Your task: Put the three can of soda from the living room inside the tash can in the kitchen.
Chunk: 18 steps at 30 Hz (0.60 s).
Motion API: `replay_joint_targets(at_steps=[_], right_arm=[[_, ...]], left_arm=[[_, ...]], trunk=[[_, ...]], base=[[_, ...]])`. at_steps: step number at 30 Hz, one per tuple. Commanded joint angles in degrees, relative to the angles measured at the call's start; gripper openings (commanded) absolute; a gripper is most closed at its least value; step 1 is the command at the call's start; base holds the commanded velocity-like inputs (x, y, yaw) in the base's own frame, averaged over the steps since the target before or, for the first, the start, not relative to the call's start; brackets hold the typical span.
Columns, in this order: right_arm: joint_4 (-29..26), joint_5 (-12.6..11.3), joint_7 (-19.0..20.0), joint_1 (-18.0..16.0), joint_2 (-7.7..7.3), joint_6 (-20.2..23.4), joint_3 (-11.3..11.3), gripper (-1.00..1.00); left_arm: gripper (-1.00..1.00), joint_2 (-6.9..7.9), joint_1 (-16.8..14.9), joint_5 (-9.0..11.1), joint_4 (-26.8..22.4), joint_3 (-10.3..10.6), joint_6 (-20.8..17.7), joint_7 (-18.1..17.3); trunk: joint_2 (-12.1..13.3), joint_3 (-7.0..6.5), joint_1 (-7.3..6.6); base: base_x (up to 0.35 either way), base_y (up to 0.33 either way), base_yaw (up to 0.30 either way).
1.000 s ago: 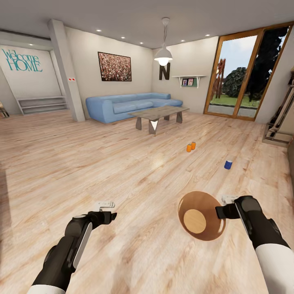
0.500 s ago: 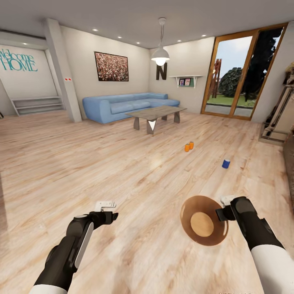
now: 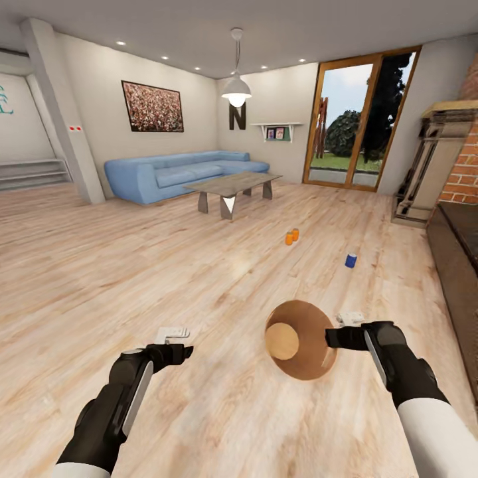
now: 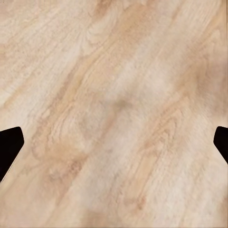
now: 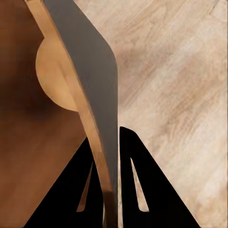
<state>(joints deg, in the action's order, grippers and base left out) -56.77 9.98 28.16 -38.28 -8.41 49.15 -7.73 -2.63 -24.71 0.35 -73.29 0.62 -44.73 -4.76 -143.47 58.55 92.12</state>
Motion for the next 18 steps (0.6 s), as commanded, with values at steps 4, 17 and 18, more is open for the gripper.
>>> replay_joint_targets(at_steps=[4, 17, 18], right_arm=[[0.0, 1.8, -0.1, 0.0, -0.02, -0.7, -0.2, -1.0], [-0.1, 1.8, 0.4, 0.0, -0.34, -1.2, -1.1, -1.0], [-0.1, 1.8, 0.4, 0.0, -0.36, -1.2, -1.1, -1.0]], left_arm=[[1.0, 0.01, 0.0, 0.0, 0.0, 0.0, 0.0, -0.1], [1.0, 0.0, 0.0, -0.2, 0.0, 0.0, 0.0, -0.1], [1.0, 0.0, 0.0, -0.2, 0.0, 0.0, 0.0, -0.1]], trunk=[[0.0, -0.01, 0.0], [0.0, -0.01, 0.0], [0.0, -0.01, 0.0]], base=[[0.114, 0.303, -0.252], [0.126, 0.303, -0.211], [0.143, 0.303, -0.033]])
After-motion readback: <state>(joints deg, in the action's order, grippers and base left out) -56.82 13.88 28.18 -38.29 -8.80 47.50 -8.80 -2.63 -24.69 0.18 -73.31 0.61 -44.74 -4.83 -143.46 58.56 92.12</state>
